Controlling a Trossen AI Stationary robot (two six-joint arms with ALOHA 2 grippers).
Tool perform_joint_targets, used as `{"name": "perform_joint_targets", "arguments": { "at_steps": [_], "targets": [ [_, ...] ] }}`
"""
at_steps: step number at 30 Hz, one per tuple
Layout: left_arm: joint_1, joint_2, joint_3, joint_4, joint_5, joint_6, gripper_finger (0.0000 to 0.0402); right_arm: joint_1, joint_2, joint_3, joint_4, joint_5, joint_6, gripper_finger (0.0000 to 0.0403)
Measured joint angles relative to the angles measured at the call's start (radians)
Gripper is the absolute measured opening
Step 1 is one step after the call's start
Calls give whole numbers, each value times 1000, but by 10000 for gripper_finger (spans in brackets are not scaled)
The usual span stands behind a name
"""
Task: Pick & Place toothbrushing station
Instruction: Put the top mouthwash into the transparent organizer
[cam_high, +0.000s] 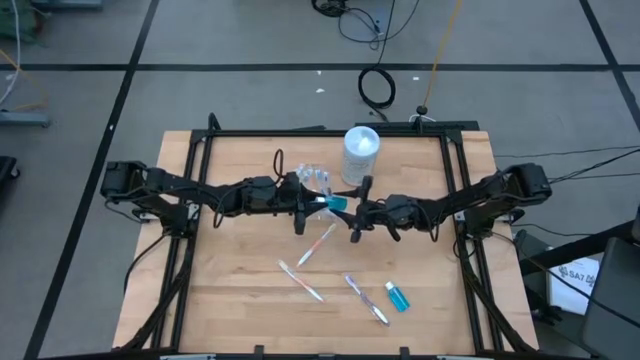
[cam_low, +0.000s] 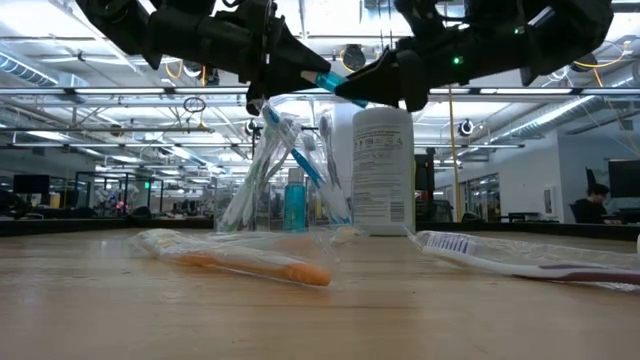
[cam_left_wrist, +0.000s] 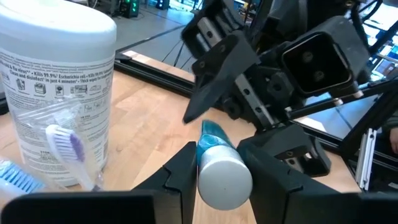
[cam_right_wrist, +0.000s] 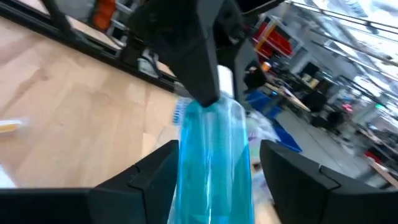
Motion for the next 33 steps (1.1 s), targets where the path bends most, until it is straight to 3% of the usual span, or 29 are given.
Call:
{"name": "perform_joint_targets", "arguments": {
  "at_steps": [6, 12, 17, 20, 25, 30, 33],
  "targets": [
    [-1, -15, 0, -4, -2, -1, 113, 53, -60, -1, -44, 121, -25, 224],
    [-2, -84, 0, -39, -14, 25, 113, 123, -129, -1, -73, 165, -44, 224],
    [-2, -178, 0, -137, -27, 68, 113, 187, -188, -1, -120, 306, -44, 224],
    [-13, -263, 0, -280, -29, 72, 113, 215, -212, -1, -156, 372, -48, 224],
    [-77, -372, 30, -573, -57, 78, 113, 225, -221, -1, -171, 392, -48, 224],
    [-177, -382, 166, -992, -224, 26, 113, 220, -221, -1, -181, 392, -47, 224],
    [-215, -366, 219, -1133, -306, -67, 113, 220, -221, -1, -183, 392, -46, 224]
  ]
}}
